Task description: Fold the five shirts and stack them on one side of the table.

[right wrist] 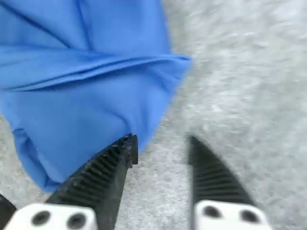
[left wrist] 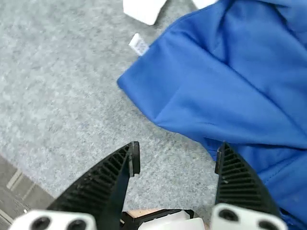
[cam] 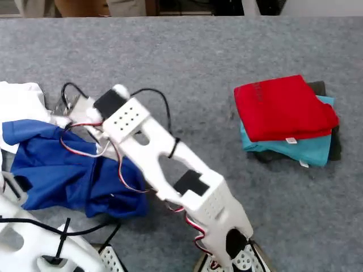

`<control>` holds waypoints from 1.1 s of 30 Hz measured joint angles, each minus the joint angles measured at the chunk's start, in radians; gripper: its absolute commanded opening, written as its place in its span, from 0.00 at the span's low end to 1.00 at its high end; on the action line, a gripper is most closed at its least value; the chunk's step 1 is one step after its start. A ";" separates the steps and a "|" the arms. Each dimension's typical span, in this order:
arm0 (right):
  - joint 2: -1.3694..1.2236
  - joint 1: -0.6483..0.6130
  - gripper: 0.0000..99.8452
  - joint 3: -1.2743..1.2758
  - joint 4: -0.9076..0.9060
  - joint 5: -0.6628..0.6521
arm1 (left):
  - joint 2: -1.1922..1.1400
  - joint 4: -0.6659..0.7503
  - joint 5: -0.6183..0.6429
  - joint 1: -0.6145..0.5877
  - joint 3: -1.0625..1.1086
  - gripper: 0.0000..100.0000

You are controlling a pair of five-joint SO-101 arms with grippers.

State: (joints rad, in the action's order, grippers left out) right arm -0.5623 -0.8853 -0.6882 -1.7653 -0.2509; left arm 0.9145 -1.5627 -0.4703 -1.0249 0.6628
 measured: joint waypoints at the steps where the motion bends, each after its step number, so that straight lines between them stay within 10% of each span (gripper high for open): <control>1: 0.029 0.005 0.48 -0.003 0.000 0.002 | 0.000 0.000 0.006 0.014 0.000 0.26; 8: 0.230 0.072 0.40 -0.005 0.000 0.002 | 0.000 0.000 0.110 0.178 0.000 0.26; 19: 0.365 0.442 0.06 -0.006 0.003 0.005 | -0.338 -0.161 0.562 0.786 -0.376 0.26; 33: 0.367 0.505 0.04 0.084 -0.002 -0.137 | -1.132 -0.153 0.549 0.916 -0.858 0.26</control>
State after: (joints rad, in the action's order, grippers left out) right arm -0.1956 -0.3805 -0.6038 -1.7668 -0.3874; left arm -0.2179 -1.7162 0.0790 -0.1089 -0.1949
